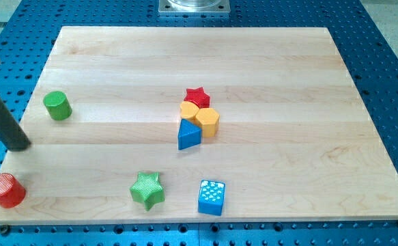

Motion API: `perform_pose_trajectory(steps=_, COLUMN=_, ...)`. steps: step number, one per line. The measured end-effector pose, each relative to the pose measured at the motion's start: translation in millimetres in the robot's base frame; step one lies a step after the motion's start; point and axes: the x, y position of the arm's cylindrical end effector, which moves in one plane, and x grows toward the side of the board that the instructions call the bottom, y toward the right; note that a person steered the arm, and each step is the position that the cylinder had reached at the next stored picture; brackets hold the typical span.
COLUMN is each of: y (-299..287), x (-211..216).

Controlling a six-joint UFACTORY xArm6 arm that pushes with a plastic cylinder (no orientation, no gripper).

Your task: Move the green circle to the top of the green star

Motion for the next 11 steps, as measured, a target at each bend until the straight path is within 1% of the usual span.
perform_pose_trajectory(steps=1, y=-5, x=-40)
perform_pose_trajectory(steps=2, y=17, x=-66)
perform_pose_trajectory(steps=4, y=95, x=-65)
perform_pose_trajectory(steps=7, y=102, x=-67)
perform_pose_trajectory(steps=8, y=87, x=-67)
perform_pose_trajectory(steps=9, y=86, x=-66)
perform_pose_trajectory(steps=10, y=135, x=-66)
perform_pose_trajectory(steps=11, y=145, x=-65)
